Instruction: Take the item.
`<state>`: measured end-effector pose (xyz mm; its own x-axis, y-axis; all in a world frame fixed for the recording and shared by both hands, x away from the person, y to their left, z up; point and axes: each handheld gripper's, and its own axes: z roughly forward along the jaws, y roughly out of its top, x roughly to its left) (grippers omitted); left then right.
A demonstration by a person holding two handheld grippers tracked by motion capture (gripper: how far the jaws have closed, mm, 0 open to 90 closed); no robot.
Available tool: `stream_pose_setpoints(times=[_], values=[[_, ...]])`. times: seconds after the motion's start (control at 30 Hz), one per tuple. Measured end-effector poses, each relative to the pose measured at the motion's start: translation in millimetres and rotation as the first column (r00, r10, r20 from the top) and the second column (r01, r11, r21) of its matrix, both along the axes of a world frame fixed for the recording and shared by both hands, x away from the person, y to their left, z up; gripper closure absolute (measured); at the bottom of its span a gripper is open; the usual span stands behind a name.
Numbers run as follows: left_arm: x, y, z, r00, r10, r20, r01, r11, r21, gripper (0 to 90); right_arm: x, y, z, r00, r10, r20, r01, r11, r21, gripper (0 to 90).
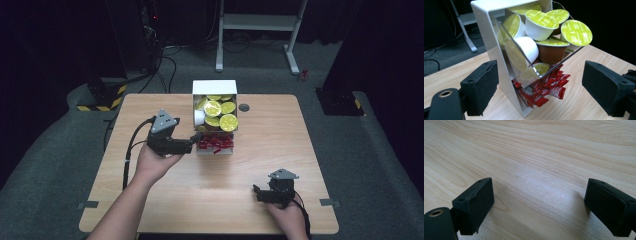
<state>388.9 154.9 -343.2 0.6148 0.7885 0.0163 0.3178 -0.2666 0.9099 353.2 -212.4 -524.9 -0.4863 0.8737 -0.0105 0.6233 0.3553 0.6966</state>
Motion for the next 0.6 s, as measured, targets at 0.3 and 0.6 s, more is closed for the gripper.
stream_pose_setpoints(times=[0.3,0.6], values=[[9.6,-14.1,2.6,0.9999,-0.015,-0.001,0.015,0.9998,-0.009,14.5,-0.1,0.1,0.1,1.0,-0.001,-0.002,0.001,1.0,0.001,9.0],[21.1,-25.4,15.2,0.9991,-0.033,0.025,0.033,0.9995,-0.001,14.7,0.0,0.0,0.0,1.0,0.0,0.0,0.0,1.0,0.0,8.9]])
